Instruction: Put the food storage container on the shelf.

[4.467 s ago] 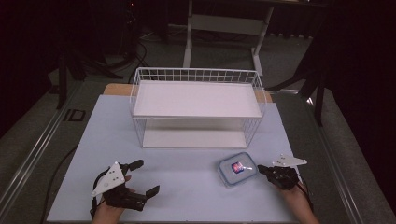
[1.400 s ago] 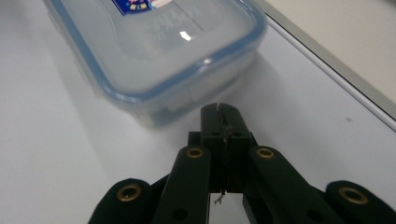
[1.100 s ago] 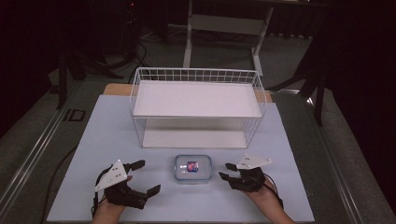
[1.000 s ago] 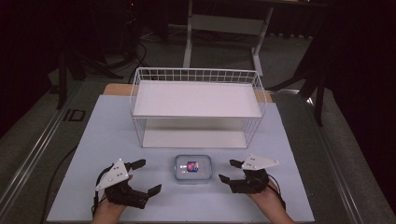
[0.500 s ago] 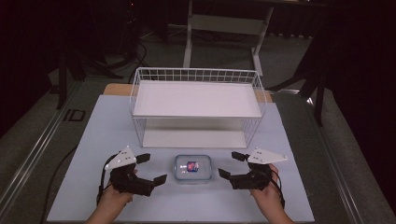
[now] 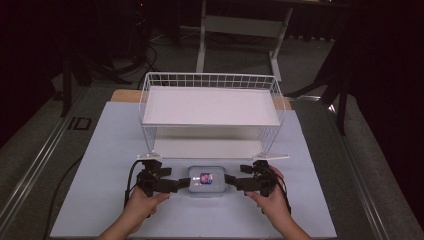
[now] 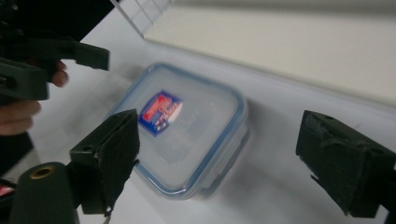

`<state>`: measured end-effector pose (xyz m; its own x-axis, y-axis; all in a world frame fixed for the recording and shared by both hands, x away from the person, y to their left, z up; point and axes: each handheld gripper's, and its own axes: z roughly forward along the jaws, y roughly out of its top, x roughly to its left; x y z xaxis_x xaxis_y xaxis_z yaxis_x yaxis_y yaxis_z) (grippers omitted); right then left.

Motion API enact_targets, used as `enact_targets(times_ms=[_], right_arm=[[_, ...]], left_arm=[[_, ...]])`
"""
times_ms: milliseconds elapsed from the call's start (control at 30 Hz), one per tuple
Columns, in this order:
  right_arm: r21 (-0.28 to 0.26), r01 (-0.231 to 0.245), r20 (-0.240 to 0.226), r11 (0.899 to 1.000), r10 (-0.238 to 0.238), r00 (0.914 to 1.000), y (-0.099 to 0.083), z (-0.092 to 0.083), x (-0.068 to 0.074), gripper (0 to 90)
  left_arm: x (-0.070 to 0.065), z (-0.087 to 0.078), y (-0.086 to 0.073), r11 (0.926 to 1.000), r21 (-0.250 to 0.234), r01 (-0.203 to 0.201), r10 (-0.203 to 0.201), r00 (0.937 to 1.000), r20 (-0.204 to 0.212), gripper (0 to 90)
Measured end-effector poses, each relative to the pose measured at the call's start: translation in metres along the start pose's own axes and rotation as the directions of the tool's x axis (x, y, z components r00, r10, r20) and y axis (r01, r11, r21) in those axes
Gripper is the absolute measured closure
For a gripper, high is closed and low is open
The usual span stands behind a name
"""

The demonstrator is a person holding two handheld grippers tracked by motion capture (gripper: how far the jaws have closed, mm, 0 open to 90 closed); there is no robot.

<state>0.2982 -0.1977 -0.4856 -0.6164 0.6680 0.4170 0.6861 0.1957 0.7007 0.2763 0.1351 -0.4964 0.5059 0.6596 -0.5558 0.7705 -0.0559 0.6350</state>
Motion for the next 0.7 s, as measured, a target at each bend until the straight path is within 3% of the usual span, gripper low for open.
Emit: enact_targets(times_ms=[100, 167, 267, 367, 400, 533, 633, 700], right_arm=[[0.038, -0.068, -0.019, 0.997, 0.069, 0.9975, -0.003, 0.009, -0.006, 16.2], [0.065, -0.101, -0.029, 0.993, 0.103, 0.9943, -0.006, 0.013, -0.008, 22.7], [0.094, -0.144, -0.040, 0.985, 0.148, 0.9882, -0.009, 0.018, -0.011, 22.9], [0.114, -0.202, -0.066, 0.973, 0.211, 0.9753, -0.011, 0.022, -0.014, 23.0], [0.124, -0.218, -0.076, 0.968, 0.229, 0.9706, -0.011, 0.024, -0.015, 23.1], [0.156, -0.256, -0.088, 0.954, 0.272, 0.9584, -0.013, 0.030, -0.016, 27.3], [0.187, -0.276, -0.099, 0.943, 0.298, 0.9495, -0.014, 0.034, -0.017, 28.2], [0.204, -0.300, -0.116, 0.932, 0.327, 0.9378, -0.015, 0.036, -0.018, 30.3]], left_arm=[[0.004, 0.009, -0.002, 0.9986, 0.023, 0.048, -0.049, 0.9988, 0.009, 0.5], [0.008, 0.013, -0.004, 0.9946, 0.038, 0.096, -0.097, 0.9951, 0.020, 2.1], [0.014, 0.017, -0.007, 0.9883, 0.049, 0.144, -0.145, 0.9891, 0.021, 4.5], [0.020, 0.020, -0.009, 0.9814, 0.061, 0.182, -0.184, 0.9824, 0.032, 7.5], [0.021, 0.021, -0.009, 0.9786, 0.061, 0.197, -0.199, 0.9791, 0.041, 12.5], [0.023, 0.028, -0.012, 0.9728, 0.102, 0.208, -0.216, 0.9736, 0.074, 17.4], [0.023, 0.032, -0.014, 0.9684, 0.128, 0.214, -0.224, 0.9721, 0.070, 20.7], [0.024, 0.035, -0.015, 0.9643, 0.138, 0.226, -0.237, 0.9688, 0.072, 23.3]])
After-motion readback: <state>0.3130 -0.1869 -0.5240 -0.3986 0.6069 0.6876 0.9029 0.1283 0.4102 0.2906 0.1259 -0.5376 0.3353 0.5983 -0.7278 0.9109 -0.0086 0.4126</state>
